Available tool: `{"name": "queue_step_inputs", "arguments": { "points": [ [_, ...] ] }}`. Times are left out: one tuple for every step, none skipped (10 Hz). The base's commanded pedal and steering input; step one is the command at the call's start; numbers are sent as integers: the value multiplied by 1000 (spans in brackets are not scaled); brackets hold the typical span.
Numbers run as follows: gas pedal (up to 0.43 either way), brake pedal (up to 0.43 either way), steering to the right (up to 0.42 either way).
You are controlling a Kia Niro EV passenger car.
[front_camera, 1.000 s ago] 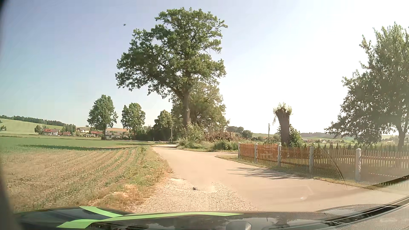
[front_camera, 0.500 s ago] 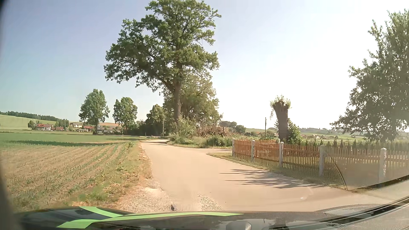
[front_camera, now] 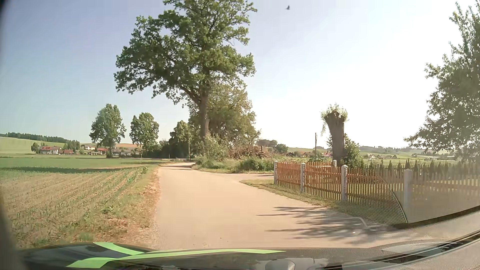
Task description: Follow the waypoints while adhering to traffic rules and regulations
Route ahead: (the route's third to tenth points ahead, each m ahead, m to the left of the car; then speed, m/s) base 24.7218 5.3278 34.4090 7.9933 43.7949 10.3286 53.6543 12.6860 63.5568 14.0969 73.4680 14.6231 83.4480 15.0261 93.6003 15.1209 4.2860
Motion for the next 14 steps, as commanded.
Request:
{"name": "queue_step_inputs", "arguments": {
  "points": [
    [130, 0, -21],
    [130, 0, -32],
    [130, 0, -50],
    [130, 0, -64],
    [138, 0, -78],
    [130, 0, -93],
    [130, 0, -107],
    [130, 0, -117],
    [130, 0, -126],
    [130, 0, -129],
    [157, 0, -129],
    [169, 0, -129],
    [169, 0, -129],
    [169, 0, -127]
  ]
}}
